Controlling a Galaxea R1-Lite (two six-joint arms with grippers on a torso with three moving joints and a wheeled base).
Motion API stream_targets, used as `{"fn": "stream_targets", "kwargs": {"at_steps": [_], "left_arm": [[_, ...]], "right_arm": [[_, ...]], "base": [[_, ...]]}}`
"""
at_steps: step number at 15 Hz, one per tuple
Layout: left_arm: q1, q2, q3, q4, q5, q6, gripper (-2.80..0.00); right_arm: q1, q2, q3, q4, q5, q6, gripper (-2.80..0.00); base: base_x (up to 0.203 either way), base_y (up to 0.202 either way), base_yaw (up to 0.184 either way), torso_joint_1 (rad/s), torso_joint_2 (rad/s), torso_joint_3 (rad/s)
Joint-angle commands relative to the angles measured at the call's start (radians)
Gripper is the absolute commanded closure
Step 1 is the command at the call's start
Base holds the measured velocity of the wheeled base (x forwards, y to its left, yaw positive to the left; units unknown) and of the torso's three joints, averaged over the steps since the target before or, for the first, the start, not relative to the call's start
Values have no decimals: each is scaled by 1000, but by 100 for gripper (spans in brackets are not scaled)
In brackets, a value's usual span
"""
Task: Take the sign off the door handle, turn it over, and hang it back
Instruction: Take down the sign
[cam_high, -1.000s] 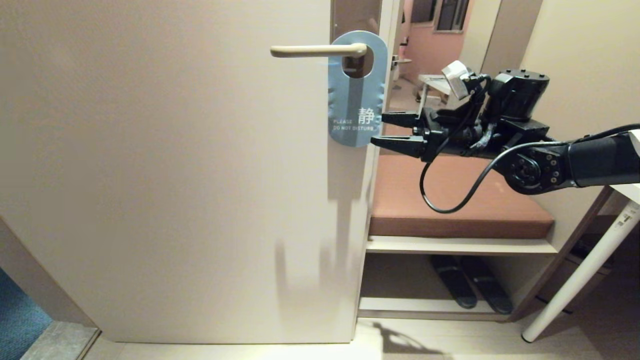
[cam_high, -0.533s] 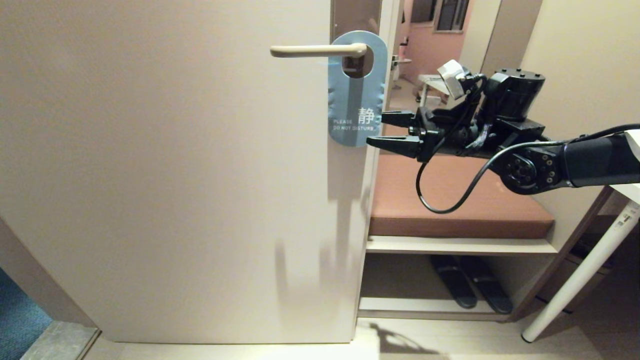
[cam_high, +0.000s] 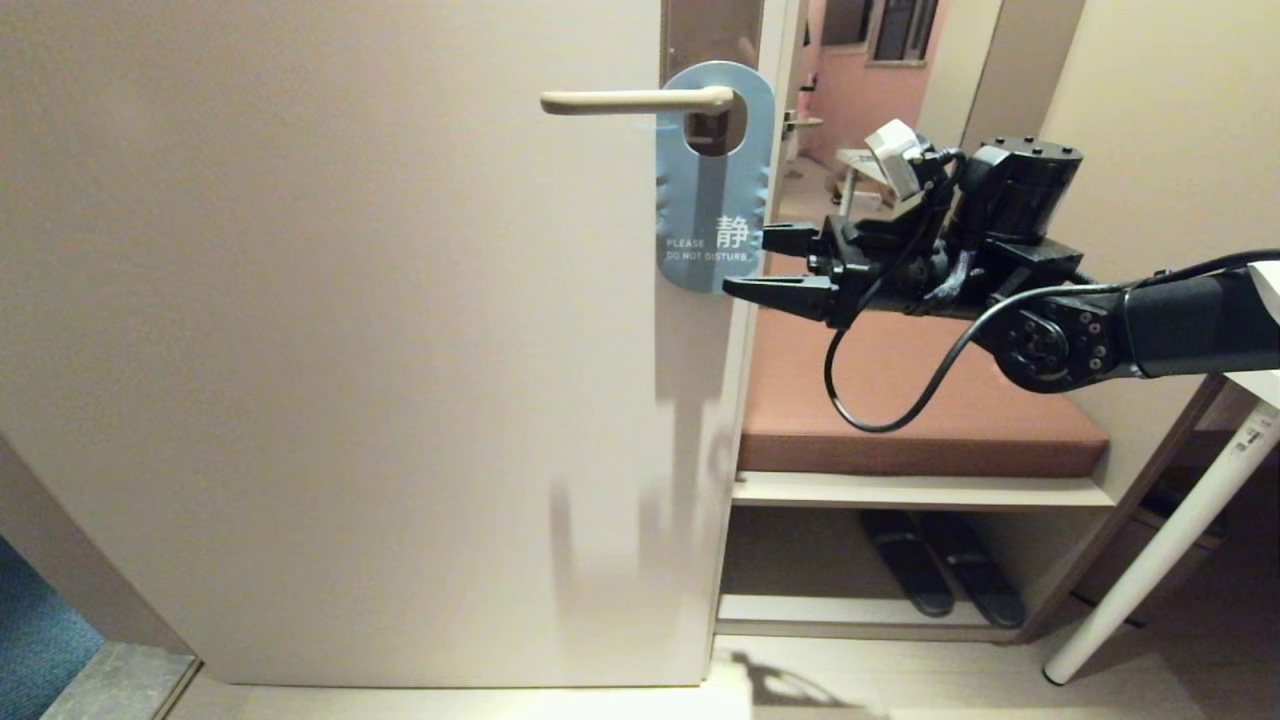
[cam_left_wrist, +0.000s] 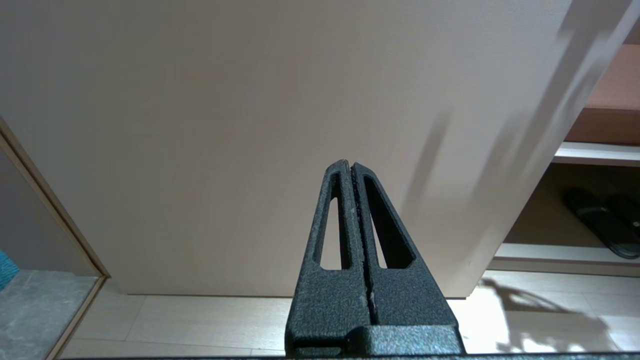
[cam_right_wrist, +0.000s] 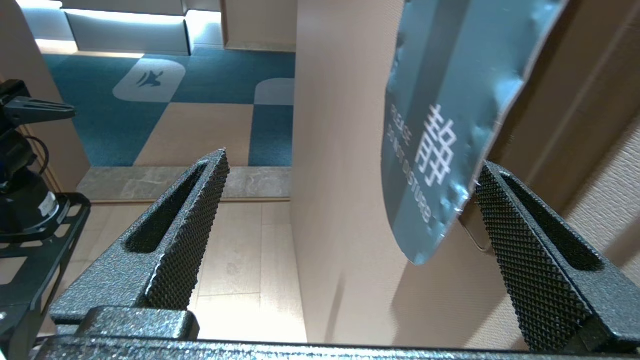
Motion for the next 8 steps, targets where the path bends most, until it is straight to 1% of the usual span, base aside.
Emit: {"fn": "stream_targets", "kwargs": {"at_steps": [1,8], "left_arm": [[0,0,0,-1,1,-1,0],[0,0,0,-1,1,-1,0]], "right_arm": [[2,-4,2,-5,7,0,-280],[5,-41,42,-5,19,-6,-280]], "base": [[0,0,0,0,0,0],[0,0,0,0,0,0]]}}
